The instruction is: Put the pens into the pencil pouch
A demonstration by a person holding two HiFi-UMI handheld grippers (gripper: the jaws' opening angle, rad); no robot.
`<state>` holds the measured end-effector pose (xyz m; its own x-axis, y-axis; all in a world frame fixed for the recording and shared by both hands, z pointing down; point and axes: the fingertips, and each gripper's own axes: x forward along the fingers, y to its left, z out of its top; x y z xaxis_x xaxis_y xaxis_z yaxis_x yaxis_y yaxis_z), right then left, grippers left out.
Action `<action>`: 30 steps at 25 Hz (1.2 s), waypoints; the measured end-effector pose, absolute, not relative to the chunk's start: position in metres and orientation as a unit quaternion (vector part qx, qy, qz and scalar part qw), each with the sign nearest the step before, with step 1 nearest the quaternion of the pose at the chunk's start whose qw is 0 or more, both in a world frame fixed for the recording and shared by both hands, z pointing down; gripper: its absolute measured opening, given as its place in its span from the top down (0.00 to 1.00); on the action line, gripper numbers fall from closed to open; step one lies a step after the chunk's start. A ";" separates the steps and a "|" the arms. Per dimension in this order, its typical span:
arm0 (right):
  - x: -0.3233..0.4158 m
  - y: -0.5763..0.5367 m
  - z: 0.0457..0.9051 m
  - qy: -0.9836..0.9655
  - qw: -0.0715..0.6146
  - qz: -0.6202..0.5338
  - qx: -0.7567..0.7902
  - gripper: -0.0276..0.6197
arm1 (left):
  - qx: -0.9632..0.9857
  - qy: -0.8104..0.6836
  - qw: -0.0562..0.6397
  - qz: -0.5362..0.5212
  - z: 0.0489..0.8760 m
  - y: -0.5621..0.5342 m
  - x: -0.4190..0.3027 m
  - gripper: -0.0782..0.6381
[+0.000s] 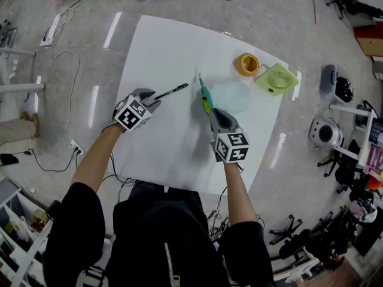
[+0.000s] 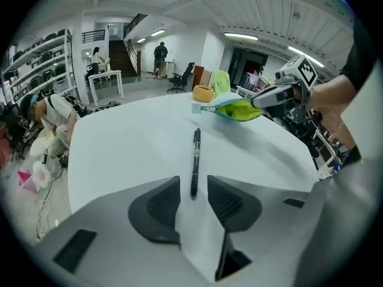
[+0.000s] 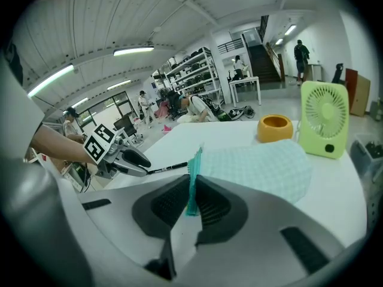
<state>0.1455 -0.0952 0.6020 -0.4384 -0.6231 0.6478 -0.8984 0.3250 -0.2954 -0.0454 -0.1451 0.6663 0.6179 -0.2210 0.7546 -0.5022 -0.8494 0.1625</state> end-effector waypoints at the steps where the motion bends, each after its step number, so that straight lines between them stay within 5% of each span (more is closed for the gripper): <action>1: 0.145 -0.095 0.602 -0.785 0.214 0.321 0.484 0.89 | 0.879 -0.205 0.182 0.389 0.668 -0.145 -0.045 0.67; 15: 0.148 -0.097 0.597 -0.784 0.207 0.324 0.488 0.89 | 0.877 -0.188 0.121 0.426 0.674 -0.144 -0.039 0.81; 30: 0.149 -0.103 0.595 -0.782 0.197 0.328 0.492 0.89 | 0.900 -0.169 0.115 0.385 0.638 -0.145 -0.036 0.82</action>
<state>0.1486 -0.1027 0.5947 -0.4370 -0.6404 0.6316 -0.8993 0.2997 -0.3184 -0.0359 -0.1450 0.6385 0.6459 -0.2144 0.7326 -0.3924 -0.9165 0.0777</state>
